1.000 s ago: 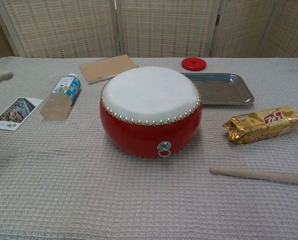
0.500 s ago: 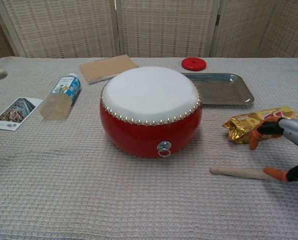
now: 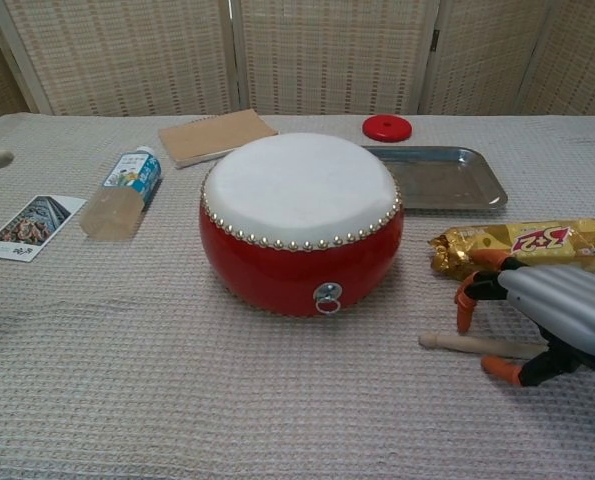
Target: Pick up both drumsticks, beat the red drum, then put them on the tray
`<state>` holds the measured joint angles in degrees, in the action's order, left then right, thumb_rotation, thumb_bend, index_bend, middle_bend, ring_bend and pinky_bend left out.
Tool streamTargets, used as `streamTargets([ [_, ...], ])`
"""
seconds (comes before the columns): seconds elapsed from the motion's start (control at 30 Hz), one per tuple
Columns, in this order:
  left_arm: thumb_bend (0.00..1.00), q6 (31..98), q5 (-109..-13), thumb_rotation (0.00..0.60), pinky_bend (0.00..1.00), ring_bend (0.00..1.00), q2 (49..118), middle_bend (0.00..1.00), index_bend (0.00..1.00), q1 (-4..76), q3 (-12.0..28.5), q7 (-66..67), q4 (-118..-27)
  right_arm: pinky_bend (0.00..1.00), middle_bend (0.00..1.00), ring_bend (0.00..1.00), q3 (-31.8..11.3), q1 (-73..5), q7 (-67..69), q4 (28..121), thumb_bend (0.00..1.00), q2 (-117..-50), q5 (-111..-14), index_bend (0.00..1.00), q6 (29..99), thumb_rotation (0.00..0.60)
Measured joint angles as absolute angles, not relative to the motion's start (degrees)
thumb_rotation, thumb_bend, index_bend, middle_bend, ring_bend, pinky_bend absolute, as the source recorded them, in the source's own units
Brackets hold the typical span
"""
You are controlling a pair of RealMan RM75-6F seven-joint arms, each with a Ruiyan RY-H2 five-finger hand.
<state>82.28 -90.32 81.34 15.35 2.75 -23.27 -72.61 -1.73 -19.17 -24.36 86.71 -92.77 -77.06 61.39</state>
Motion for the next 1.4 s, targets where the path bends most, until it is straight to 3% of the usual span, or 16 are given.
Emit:
streamTargets([
  [0.37,0.42,82.9,-90.3,0.6,1.0,1.0,81.3,1.0,1.0,15.0,2.4,-24.0,-72.6,0.23,0.21,0.0,-0.4,-19.3,-23.3,86.3,0.39,-92.6,-78.7,0.57,62.4,0.6],
  [0.67,0.41,84.1,-90.0,0.6,1.0,1.0,80.7,1.0,1.0,14.4,2.6,-24.1,-73.5,0.22,0.21,0.0,0.1,-18.6,-11.2,90.7,0.4,-87.4,-84.2,0.62,66.7,0.6],
  [0.87,0.41,84.6,-90.1,0.6,1.0,1.0,80.2,1.0,1.0,14.1,2.7,-23.7,-74.6,0.23,0.25,0.1,0.6,-18.4,7.3,93.5,0.4,-81.7,-88.5,0.62,69.5,0.6],
  [1.07,0.41,84.7,-90.5,0.6,1.0,1.0,79.8,1.0,1.0,14.3,2.6,-22.7,-76.1,0.27,0.3,0.19,1.4,-18.7,34.9,92.6,0.4,-78.1,-92.2,0.61,72.3,0.6],
  [1.4,0.41,84.5,-90.9,0.6,1.0,1.0,79.0,1.0,1.0,14.4,2.4,-21.0,-78.2,0.33,0.31,0.26,4.3,-21.3,86.4,77.2,0.4,-78.3,-99.3,0.55,77.2,0.6],
])
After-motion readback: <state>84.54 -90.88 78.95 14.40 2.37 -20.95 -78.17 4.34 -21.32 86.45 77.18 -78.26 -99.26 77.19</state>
